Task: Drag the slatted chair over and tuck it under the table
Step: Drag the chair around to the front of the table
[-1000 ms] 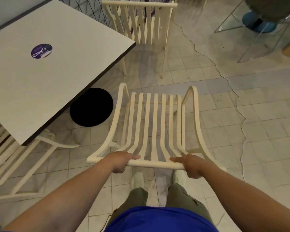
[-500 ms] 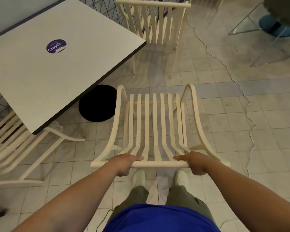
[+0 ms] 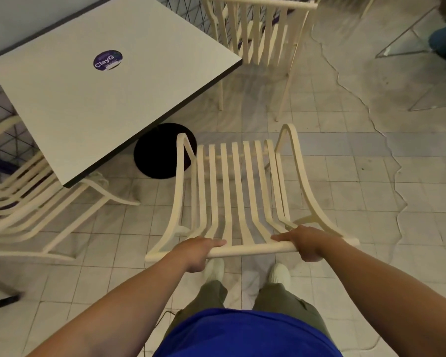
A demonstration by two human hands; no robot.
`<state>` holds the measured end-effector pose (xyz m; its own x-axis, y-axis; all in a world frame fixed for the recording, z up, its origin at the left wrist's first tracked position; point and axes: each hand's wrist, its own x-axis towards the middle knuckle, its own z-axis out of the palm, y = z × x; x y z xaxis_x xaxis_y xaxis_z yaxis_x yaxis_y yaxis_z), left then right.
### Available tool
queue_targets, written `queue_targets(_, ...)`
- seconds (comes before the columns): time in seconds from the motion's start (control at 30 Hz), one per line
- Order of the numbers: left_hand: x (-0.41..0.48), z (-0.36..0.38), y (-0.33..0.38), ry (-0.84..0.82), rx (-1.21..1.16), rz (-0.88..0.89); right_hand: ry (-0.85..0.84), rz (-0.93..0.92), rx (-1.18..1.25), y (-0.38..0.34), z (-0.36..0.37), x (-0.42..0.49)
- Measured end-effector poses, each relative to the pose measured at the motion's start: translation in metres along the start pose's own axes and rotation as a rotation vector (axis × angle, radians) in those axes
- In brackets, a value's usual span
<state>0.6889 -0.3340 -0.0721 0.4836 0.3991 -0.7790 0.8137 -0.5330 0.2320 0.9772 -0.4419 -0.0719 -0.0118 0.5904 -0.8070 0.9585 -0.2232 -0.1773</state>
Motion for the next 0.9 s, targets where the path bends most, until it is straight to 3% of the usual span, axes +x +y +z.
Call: queue_targets(0.9, -0.005, 0.004, 0.024, 0.027, -0.101, -0.104, 0.0, -0.103, -0.001, 0.017, -0.003, 0.012)
